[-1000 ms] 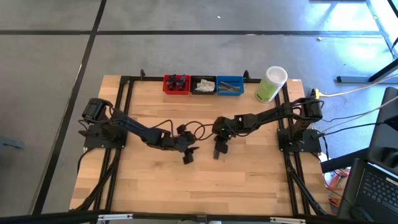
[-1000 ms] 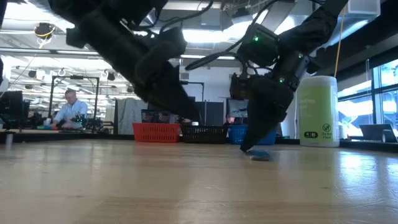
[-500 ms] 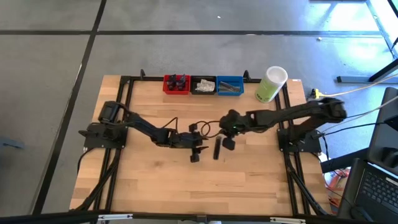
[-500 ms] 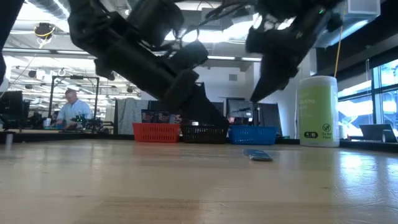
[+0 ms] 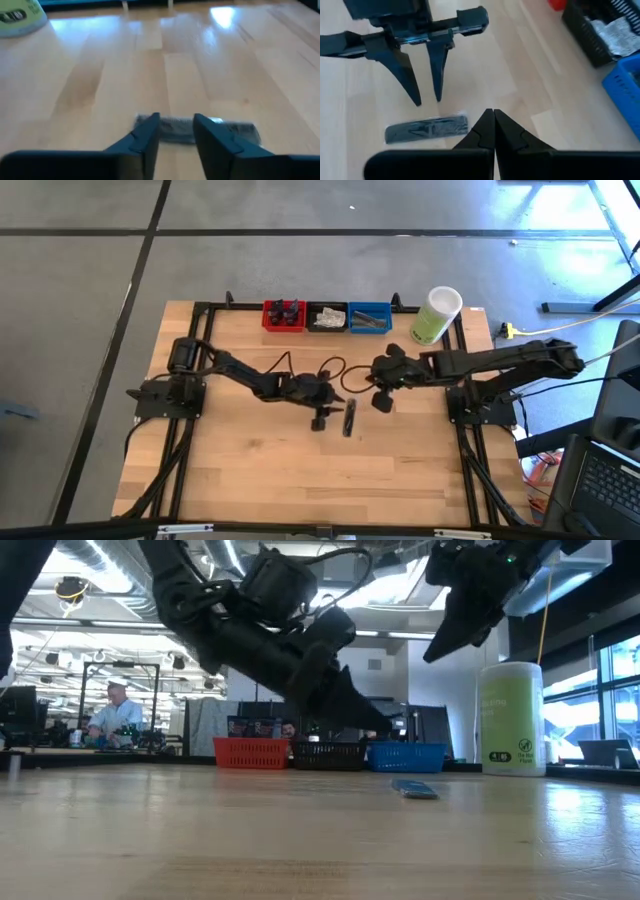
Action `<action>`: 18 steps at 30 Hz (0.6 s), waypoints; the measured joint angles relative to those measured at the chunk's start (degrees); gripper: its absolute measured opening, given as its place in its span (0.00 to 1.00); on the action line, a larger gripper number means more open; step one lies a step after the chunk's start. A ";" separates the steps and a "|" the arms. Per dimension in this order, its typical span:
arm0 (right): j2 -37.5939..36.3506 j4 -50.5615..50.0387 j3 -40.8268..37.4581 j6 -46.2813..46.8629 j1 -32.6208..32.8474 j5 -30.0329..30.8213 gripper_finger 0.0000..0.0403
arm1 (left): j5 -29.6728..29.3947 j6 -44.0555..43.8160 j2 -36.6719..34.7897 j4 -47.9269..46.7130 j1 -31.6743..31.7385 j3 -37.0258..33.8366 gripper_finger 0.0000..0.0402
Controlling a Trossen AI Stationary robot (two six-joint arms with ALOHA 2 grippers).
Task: Pick & Place Travel size toiletries
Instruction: Put the black comb into the blue bin
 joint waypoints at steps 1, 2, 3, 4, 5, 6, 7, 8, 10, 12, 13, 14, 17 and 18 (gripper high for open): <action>-0.28 -0.20 0.00 -0.11 0.00 0.40 0.00 | 0.32 0.14 0.18 0.04 0.34 0.56 0.27; -0.38 -0.32 0.00 -0.19 0.00 0.75 0.00 | 0.85 0.17 0.68 0.32 0.65 1.38 0.23; -0.36 -0.27 0.00 -0.24 0.00 0.95 0.00 | 1.45 0.18 1.01 0.25 0.95 1.89 0.18; -0.36 -0.43 0.00 -0.49 0.00 1.14 0.00 | 2.01 0.24 1.40 -0.36 1.21 2.41 0.14; -0.36 -0.55 0.00 -0.65 0.00 1.27 0.00 | 2.61 0.39 2.31 -0.40 1.36 3.53 0.09; -0.36 -0.58 0.00 -0.65 0.00 1.31 0.00 | 3.46 0.44 3.14 -0.40 1.59 4.44 0.05; -0.36 -0.78 0.00 -0.65 0.00 1.38 0.00 | 4.16 0.32 3.55 -1.41 1.69 4.92 0.02; -0.36 -1.00 0.00 -0.65 0.00 1.38 0.00 | 4.48 0.30 4.24 -2.51 1.78 5.75 0.02; -0.36 -1.87 0.00 -0.52 0.00 1.40 0.00 | 4.07 0.33 5.17 -4.90 1.80 6.47 0.01; -0.36 -2.15 0.00 -0.41 -0.01 1.40 0.00 | 3.95 0.19 5.77 -6.31 1.78 6.73 0.01; -0.36 -2.34 0.00 -0.42 -0.11 1.40 0.00 | 3.90 0.12 5.88 -6.64 1.76 6.79 0.01; -0.36 -2.32 0.00 -0.45 -0.11 1.39 0.00 | 3.91 0.04 5.98 -6.64 1.76 6.84 0.01; -0.36 -2.25 0.00 -0.45 -0.11 1.43 0.00 | 3.80 -0.34 6.14 -7.27 1.76 6.89 0.01; -0.36 -2.27 0.00 -0.45 -0.11 1.40 0.00 | 3.78 -0.34 6.14 -7.50 1.76 6.89 0.00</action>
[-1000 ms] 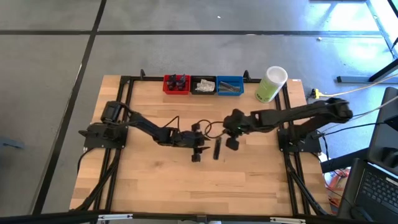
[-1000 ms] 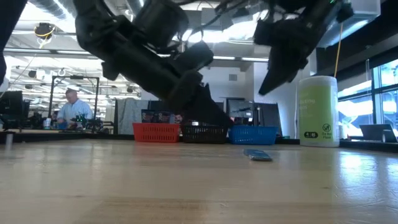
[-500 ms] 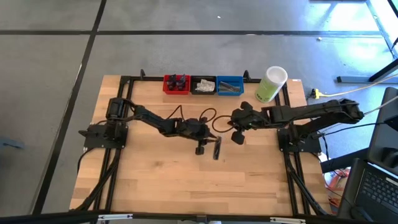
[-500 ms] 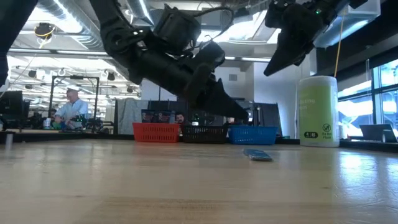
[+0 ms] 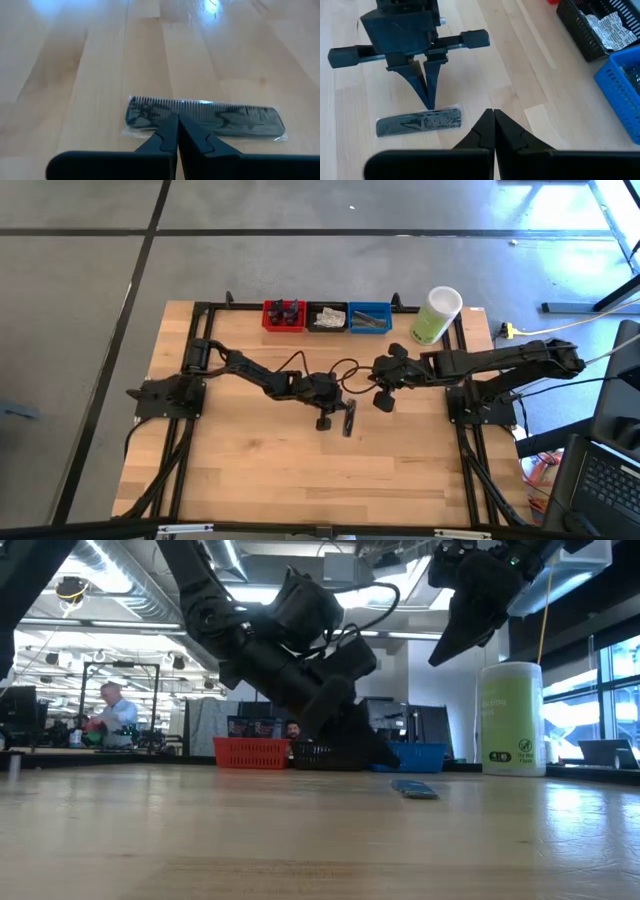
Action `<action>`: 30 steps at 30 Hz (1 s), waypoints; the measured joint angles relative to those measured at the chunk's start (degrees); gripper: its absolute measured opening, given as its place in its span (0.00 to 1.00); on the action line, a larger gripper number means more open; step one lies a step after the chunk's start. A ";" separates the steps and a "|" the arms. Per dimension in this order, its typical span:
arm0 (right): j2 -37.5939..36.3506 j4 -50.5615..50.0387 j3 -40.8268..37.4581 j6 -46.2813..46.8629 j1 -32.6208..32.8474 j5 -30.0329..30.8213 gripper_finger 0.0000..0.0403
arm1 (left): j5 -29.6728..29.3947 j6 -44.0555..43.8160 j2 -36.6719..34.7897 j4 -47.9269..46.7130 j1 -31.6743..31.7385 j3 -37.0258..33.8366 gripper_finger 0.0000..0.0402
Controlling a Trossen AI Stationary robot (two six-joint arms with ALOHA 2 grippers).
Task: Pick & Place Travel size toiletries
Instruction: Put the black comb into the blue bin
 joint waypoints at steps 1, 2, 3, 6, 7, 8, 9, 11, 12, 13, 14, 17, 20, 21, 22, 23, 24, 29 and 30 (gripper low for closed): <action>0.00 0.02 0.00 0.00 0.00 0.02 0.00 | -0.01 0.01 0.00 -0.26 0.00 0.00 0.00; 0.00 0.02 0.00 0.00 0.00 0.00 0.00 | -0.01 0.01 0.00 -0.50 0.00 0.00 0.01; 0.00 0.02 0.00 0.00 0.00 0.00 0.00 | -0.01 0.02 0.00 -0.69 0.00 0.00 0.01; 0.00 0.04 0.02 -0.04 0.00 0.40 0.00 | -0.03 0.02 0.00 -0.37 0.00 0.00 0.00; 0.00 0.06 0.02 -0.04 0.00 0.44 0.00 | -0.05 0.02 0.00 -0.39 0.00 0.00 0.00; 0.00 0.06 0.02 -0.07 0.00 0.44 0.00 | -0.04 0.01 0.00 -0.43 0.00 0.00 0.01; 0.00 0.04 0.02 -0.07 0.00 0.44 0.00 | -0.05 0.00 0.00 -0.44 0.00 0.00 0.01; 0.00 0.06 0.02 -0.13 0.00 0.44 0.00 | -0.05 0.02 0.00 -0.39 0.00 0.00 0.01; 0.00 0.06 0.02 -0.17 0.00 0.44 0.00 | -0.05 0.02 0.03 -0.41 0.00 0.00 0.00; 0.00 0.10 0.02 -0.27 0.00 0.45 0.00 | -0.05 0.02 0.29 -0.21 0.00 0.05 0.00; 0.00 0.21 0.02 -0.46 0.00 0.45 0.00 | -0.03 0.00 0.64 -0.19 0.00 0.34 0.01; 0.00 0.46 0.02 -0.59 0.00 0.45 0.00 | 0.96 -0.11 2.15 -0.42 0.02 1.82 0.00; 0.00 0.42 0.02 -0.56 0.00 0.43 0.00 | 1.15 -0.23 3.79 -0.43 0.01 2.79 0.00; 0.00 0.41 0.02 -0.55 0.00 0.39 0.00 | 1.11 -0.54 4.11 -0.38 0.01 3.13 0.00; 0.00 0.20 0.04 -0.55 0.00 0.21 0.00 | 1.08 -1.16 4.30 -0.24 0.15 3.11 0.00; 0.00 -0.04 0.04 -0.57 0.00 0.17 0.00 | 1.22 -1.67 4.40 -0.51 0.29 3.17 0.00; 0.00 -0.09 0.04 -0.57 0.00 0.12 0.00 | 1.35 -2.23 4.46 -0.98 0.46 3.17 0.00; 0.00 -0.11 0.04 -0.59 0.00 0.00 0.00 | 1.24 -4.09 4.35 -3.67 0.93 3.28 0.00; 0.00 -0.11 0.04 -0.59 0.00 0.00 0.00 | 1.23 -4.57 4.35 -3.87 0.96 3.28 0.00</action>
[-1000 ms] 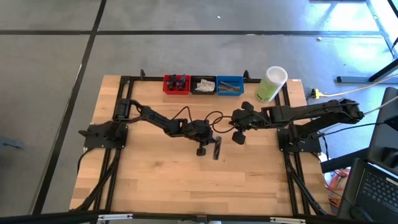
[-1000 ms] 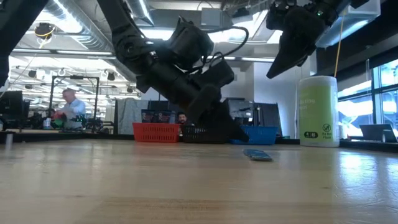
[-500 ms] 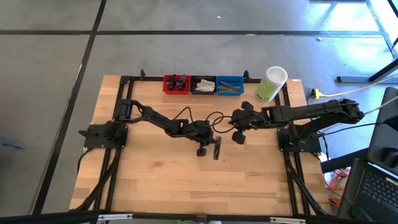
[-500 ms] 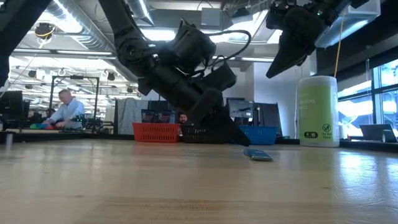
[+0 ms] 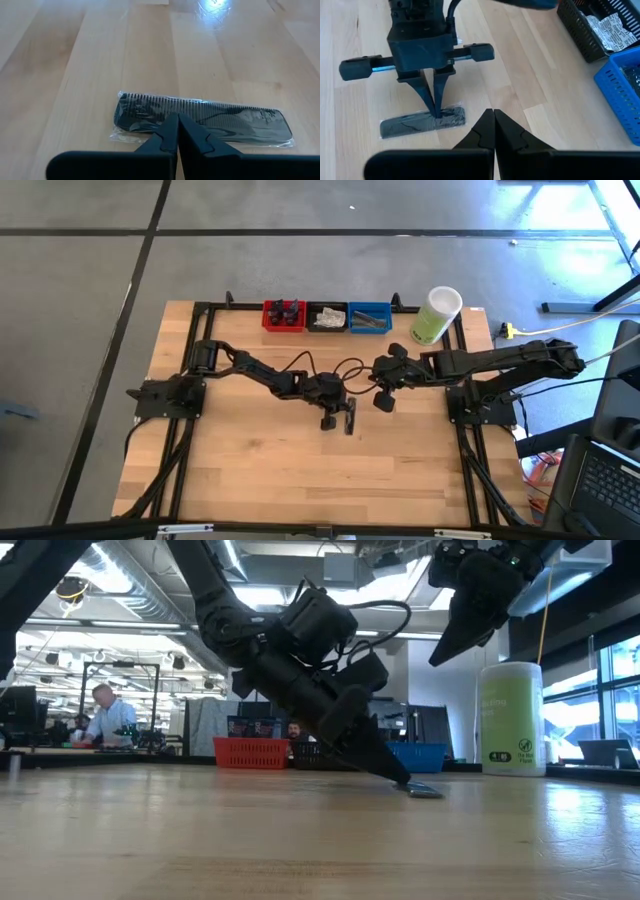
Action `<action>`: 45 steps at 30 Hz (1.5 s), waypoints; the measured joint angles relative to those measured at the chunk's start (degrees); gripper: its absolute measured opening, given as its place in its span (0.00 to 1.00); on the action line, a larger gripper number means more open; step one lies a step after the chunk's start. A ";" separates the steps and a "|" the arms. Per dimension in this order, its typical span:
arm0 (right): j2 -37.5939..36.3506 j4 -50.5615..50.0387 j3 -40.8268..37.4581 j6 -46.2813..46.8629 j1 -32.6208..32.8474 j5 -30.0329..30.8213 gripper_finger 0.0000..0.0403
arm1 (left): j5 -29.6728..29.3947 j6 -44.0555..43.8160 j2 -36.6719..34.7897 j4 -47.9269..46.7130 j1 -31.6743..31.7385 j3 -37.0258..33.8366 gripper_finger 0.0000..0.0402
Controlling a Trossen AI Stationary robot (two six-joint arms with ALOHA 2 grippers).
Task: Pick & Place Travel size toiletries
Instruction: Put the black comb into the blue bin
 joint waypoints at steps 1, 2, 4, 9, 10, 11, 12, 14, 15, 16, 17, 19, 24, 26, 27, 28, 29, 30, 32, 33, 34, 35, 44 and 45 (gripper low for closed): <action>0.00 -0.02 0.00 0.03 0.00 0.00 0.00 | 0.02 -0.37 0.00 -0.16 0.00 0.00 0.00; 0.00 -0.02 0.00 0.04 0.00 0.00 0.00 | 0.17 -0.42 0.00 -0.17 0.00 0.00 0.00; 0.00 -0.02 0.00 0.04 0.00 0.00 0.00 | 1.35 -0.41 -0.01 0.45 0.02 -0.12 0.00; 0.00 -0.04 0.00 0.05 0.00 -0.02 0.00 | 2.27 0.98 -1.33 1.16 -0.73 -0.41 0.00; 0.00 -0.07 0.00 0.07 0.00 -0.02 0.00 | 2.56 1.00 -1.46 0.99 -0.76 -0.44 0.00; 0.00 -0.10 0.02 0.07 0.00 -0.02 0.00 | 2.67 1.00 -1.46 1.21 -0.75 -0.45 0.00; 0.00 -0.29 0.02 0.07 0.00 -0.02 0.00 | 2.67 1.00 -1.46 1.34 -0.66 -0.46 0.00; 0.00 -0.28 0.02 0.04 0.00 -0.02 0.00 | 2.53 1.01 -1.46 1.64 -0.61 -0.46 0.00; 0.00 -0.31 0.02 0.02 0.00 -0.02 0.00 | 2.43 1.08 -1.46 1.78 -0.66 -0.46 0.00; 0.00 -0.29 0.02 0.02 0.00 -0.02 0.00 | 2.43 1.42 -1.46 2.11 -0.73 -0.46 0.00; 0.00 -0.30 0.02 0.02 0.00 -0.02 0.00 | 2.45 1.50 -1.46 2.53 -0.83 -0.46 0.00; 0.00 -0.29 0.02 0.02 -0.01 -0.02 0.00 | 2.82 1.61 -1.56 3.70 -0.93 -0.46 0.00; 0.00 -0.29 0.02 0.02 0.00 -0.02 0.00 | 2.45 2.49 -2.60 3.49 -0.83 -0.33 0.00; 0.00 -0.30 0.02 0.04 0.00 -0.02 0.00 | 2.28 2.53 -2.85 2.41 -0.85 -0.42 0.00; 0.00 -0.29 0.02 0.04 0.00 -0.02 0.00 | 1.94 2.64 -2.95 2.12 -0.85 -0.40 0.00; 0.00 -0.29 0.02 0.02 0.00 -0.02 0.00 | 1.76 2.69 -3.06 1.64 -0.85 -0.38 0.00; 0.00 -0.29 0.02 0.02 0.00 -0.02 0.00 | 1.50 2.69 -3.06 1.17 -0.82 -0.37 0.00; 0.00 -0.29 0.02 0.02 -0.01 -0.02 0.00 | 1.37 2.69 -3.06 0.62 -0.78 -0.38 0.00; 0.00 -0.31 0.02 0.02 0.00 -0.02 0.00 | 1.00 2.69 -3.06 0.11 -0.74 -0.39 0.00; 0.00 -0.28 0.02 0.01 -0.01 -0.02 0.00 | 0.59 2.70 -3.06 -0.23 -0.74 -0.37 0.00; 0.00 -0.28 0.02 0.00 0.00 -0.02 0.00 | 0.27 2.95 -3.06 -0.75 -0.72 -0.37 0.00; 0.00 -0.28 0.02 0.00 0.00 -0.02 0.00 | -0.08 3.16 -3.06 -1.21 -0.74 -0.37 0.00; 0.00 -0.28 0.02 -0.02 -0.02 -0.04 0.00 | -0.63 3.63 -3.06 -1.41 -0.74 -0.37 0.00; 0.00 -0.28 0.02 -0.02 0.00 -0.04 0.00 | -0.65 3.63 -2.96 -1.38 -0.74 -0.36 0.00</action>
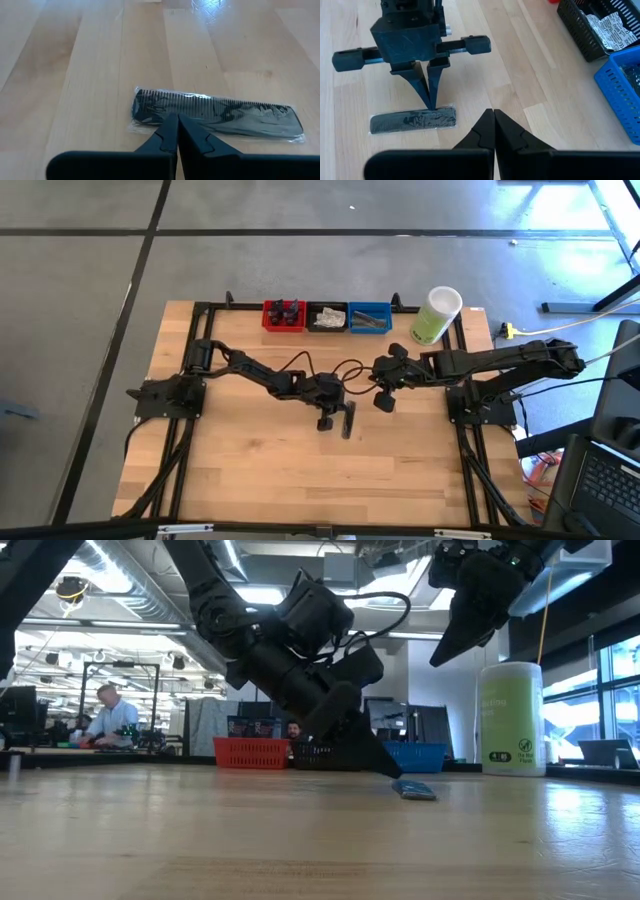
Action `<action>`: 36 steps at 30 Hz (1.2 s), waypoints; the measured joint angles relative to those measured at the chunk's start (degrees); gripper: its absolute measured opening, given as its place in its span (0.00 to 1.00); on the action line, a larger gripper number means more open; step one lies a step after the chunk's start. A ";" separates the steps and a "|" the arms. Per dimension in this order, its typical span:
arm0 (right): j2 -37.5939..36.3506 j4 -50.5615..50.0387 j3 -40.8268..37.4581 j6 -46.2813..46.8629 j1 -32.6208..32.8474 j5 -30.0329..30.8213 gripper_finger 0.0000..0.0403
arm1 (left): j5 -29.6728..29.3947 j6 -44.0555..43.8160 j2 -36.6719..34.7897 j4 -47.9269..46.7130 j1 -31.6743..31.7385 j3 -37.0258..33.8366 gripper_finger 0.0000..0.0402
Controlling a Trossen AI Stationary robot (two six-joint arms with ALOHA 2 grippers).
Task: Pick & Place Travel size toiletries
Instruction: Put the black comb into the blue bin
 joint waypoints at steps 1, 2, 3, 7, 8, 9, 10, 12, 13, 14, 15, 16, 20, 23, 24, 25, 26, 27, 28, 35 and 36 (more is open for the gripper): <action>0.00 0.00 0.00 0.00 -0.01 0.01 0.00 | 0.00 0.00 0.38 0.34 0.00 0.09 0.00; 0.00 0.00 0.00 0.01 0.00 0.01 0.00 | -0.02 -0.01 0.88 0.58 0.00 0.13 0.00; 0.00 0.01 0.00 0.00 -0.01 0.00 0.00 | 0.00 -0.06 1.31 0.98 0.00 0.15 0.00; 0.00 0.00 0.00 0.00 0.00 0.00 0.00 | 0.24 -1.19 3.71 3.02 0.00 0.41 0.00; 0.00 0.02 0.00 0.00 0.00 0.00 0.00 | 0.38 -1.48 3.97 3.21 0.00 0.41 0.00; 0.00 0.00 0.00 0.00 -0.02 0.00 0.00 | 0.56 -1.72 4.17 2.96 0.02 0.47 0.00; 0.00 0.00 0.00 0.00 0.00 0.00 0.00 | 0.67 -1.84 4.31 3.03 0.02 0.43 0.00; 0.00 0.02 0.00 0.48 -0.02 0.00 0.00 | 0.66 -1.88 4.35 2.98 0.02 0.43 0.00; 0.00 0.02 0.00 1.08 0.00 -0.02 0.00 | 0.67 -1.91 4.39 2.98 0.02 0.41 0.00; 0.02 -0.02 0.00 1.54 0.00 -0.21 0.00 | 0.68 -1.97 4.40 2.98 0.02 0.40 0.00; 0.01 -0.23 0.00 1.97 0.04 -0.95 0.01 | 0.68 -1.99 4.41 2.98 0.02 0.36 0.00; 0.02 -0.47 -0.12 2.61 0.14 -2.58 0.02 | 0.81 -2.00 4.45 2.99 0.02 0.36 0.00; 0.02 -1.20 -1.46 2.99 1.75 -11.17 0.08 | 1.18 -2.01 4.51 3.03 0.04 0.32 0.00; 0.48 -0.91 -3.37 2.98 5.23 -12.04 0.12 | 1.47 -2.01 4.56 3.03 0.08 0.28 0.00; 0.61 -0.58 -4.16 2.71 6.61 -11.96 0.13 | 1.68 -2.01 4.56 3.04 0.10 0.26 0.00; 0.86 0.87 -4.97 1.63 8.24 -11.69 0.14 | 1.75 -2.01 4.56 3.03 0.11 0.25 0.00; 1.20 3.51 -5.85 -0.74 10.09 -11.04 0.15 | 1.76 -2.01 4.56 3.03 0.11 0.25 0.00; 1.65 6.29 -6.87 -4.26 12.01 -9.99 0.15 | 1.80 -2.01 4.58 3.05 0.11 0.25 0.00; 2.30 9.35 -7.93 -9.23 13.88 -8.96 0.15 | 1.89 -2.01 4.58 3.05 0.18 0.23 0.00; 11.29 21.92 -10.49 -37.56 20.20 1.25 0.06 | 4.10 -3.25 4.60 3.05 0.86 0.18 0.00; 12.66 21.94 -9.92 -39.23 20.37 3.08 0.05 | 4.51 -3.66 4.60 3.03 0.86 0.16 0.00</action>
